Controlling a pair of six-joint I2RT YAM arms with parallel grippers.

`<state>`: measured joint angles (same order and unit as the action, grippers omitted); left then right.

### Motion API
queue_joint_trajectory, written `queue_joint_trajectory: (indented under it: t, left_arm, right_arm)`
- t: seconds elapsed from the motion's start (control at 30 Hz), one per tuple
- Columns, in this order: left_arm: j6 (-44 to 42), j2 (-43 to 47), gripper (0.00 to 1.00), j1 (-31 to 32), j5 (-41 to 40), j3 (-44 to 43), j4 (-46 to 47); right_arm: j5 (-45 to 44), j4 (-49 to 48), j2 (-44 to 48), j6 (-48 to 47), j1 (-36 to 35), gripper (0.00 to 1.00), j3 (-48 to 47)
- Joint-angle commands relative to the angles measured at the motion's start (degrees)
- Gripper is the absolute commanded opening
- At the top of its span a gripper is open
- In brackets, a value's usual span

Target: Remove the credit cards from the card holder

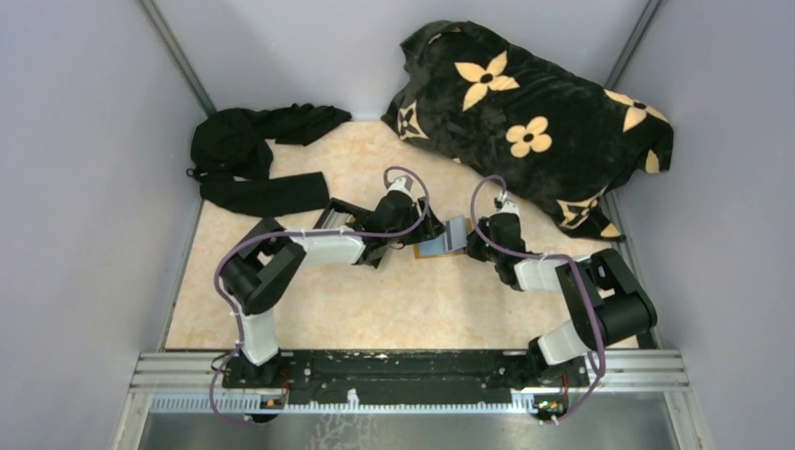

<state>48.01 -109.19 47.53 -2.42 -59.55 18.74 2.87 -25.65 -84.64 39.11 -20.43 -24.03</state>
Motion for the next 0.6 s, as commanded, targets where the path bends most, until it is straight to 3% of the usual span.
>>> queue_joint_trajectory:
  t: [0.0,0.57]
  left_arm:
    - [-2.8,7.1,0.68,0.4,-3.2,-0.3,0.9]
    - [-4.3,2.2,0.68,0.4,-2.4,-2.0,1.0]
  right_arm:
    - [1.2,5.4,-1.2,-1.1,0.0,0.00,1.3]
    - [0.3,16.2,11.5,-6.2,0.0,0.00,-4.3]
